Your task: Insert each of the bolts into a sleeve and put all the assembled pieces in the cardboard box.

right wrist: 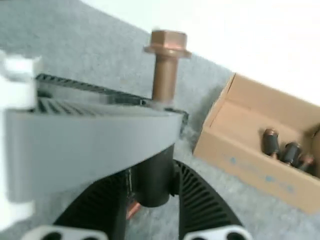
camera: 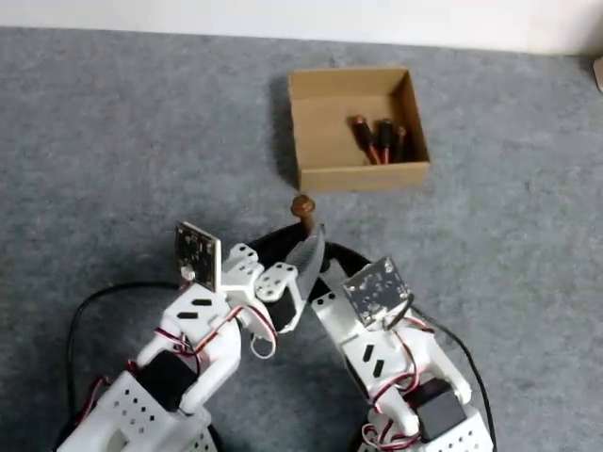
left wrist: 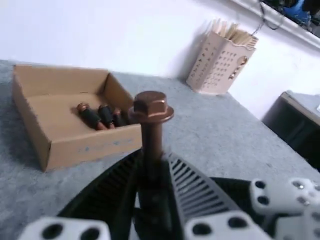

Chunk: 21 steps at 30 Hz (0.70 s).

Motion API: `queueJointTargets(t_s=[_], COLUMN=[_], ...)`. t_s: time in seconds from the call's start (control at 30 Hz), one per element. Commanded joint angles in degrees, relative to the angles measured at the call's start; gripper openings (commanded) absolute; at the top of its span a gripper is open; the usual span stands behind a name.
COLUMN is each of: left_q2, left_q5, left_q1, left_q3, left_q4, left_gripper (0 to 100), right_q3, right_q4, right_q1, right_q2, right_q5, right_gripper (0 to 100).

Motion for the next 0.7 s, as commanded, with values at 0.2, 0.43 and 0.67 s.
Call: queueJointTargets(t_s=[0.2, 0.43, 0.67], left_q2=[0.31, 0.40, 0.04], left_q5=[0.09, -0.26, -5.45], left_q1=[-0.31, -0.57, -1.98], left_q3=[-0.48, -1.01, -2.33], left_q4=[-0.79, -0.70, -0.62], left_gripper=[2, 13, 13], right_q3=[-2.51, -1.98, -1.89], right_q4=[-1.98, -1.89, -1.71], right_q1=[-1.01, -1.01, -1.01], right_q2=[-0.75, -0.75, -0.75], right_q5=[-0.44, -0.26, -0.18], right_gripper=[0.5, 0.5, 0.5])
